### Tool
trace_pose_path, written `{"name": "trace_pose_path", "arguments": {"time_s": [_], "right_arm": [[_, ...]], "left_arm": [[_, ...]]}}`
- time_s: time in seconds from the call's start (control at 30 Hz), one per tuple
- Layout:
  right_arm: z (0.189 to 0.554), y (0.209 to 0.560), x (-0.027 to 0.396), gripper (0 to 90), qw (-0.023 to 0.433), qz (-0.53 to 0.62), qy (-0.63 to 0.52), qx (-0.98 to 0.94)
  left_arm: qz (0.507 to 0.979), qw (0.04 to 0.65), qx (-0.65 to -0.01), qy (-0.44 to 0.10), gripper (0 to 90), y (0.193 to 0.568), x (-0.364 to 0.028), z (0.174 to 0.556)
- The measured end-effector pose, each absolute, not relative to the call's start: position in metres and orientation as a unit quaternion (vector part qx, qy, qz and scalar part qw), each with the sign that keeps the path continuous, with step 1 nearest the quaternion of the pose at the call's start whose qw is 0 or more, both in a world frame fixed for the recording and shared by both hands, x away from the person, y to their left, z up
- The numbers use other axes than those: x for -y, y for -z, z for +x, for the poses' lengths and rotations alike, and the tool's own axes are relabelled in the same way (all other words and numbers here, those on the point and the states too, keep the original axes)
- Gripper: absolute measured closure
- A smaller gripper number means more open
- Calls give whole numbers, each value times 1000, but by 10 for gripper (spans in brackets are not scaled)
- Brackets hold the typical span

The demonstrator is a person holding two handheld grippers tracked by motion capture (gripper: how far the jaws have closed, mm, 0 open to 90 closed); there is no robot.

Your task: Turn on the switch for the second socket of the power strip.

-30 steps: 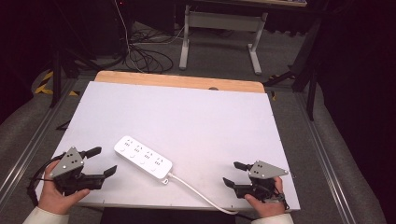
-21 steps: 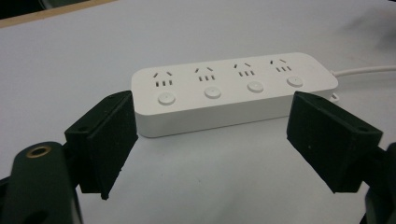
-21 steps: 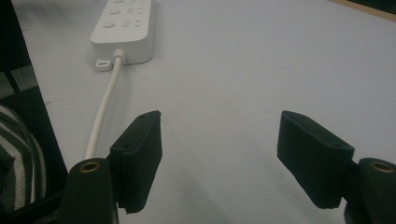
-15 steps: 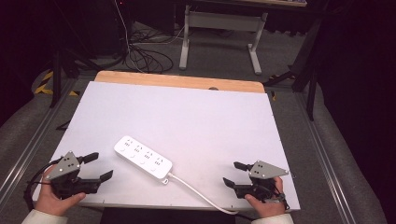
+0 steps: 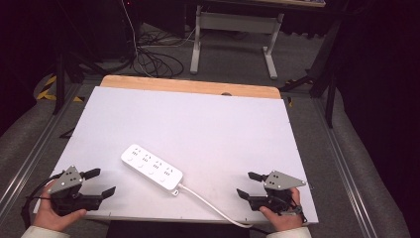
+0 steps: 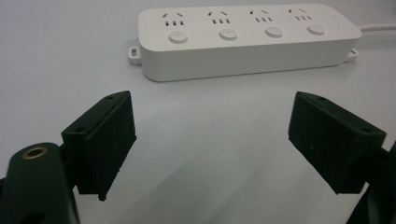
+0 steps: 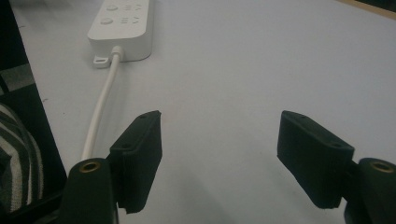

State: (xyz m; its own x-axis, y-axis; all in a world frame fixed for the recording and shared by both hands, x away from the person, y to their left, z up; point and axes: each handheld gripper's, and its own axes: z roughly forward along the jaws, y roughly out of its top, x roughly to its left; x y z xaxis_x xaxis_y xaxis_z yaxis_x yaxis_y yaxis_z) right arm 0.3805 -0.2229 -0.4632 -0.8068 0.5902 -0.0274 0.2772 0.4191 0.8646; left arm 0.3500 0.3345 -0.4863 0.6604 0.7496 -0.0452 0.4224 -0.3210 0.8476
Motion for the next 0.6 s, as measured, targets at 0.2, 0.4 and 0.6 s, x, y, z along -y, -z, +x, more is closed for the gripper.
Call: {"name": "trace_pose_path", "arguments": {"time_s": [0.2, 0.4, 0.6], "right_arm": [[381, 464, 223, 316, 167, 262, -470, -826], [381, 463, 223, 315, 168, 263, -469, -826], [381, 464, 223, 316, 169, 263, -469, -826]], "left_arm": [[788, 456, -373, -179, 156, 485, -332, 353], [779, 464, -374, -194, 156, 479, -332, 350], [778, 465, -374, -196, 155, 479, -333, 350]]}}
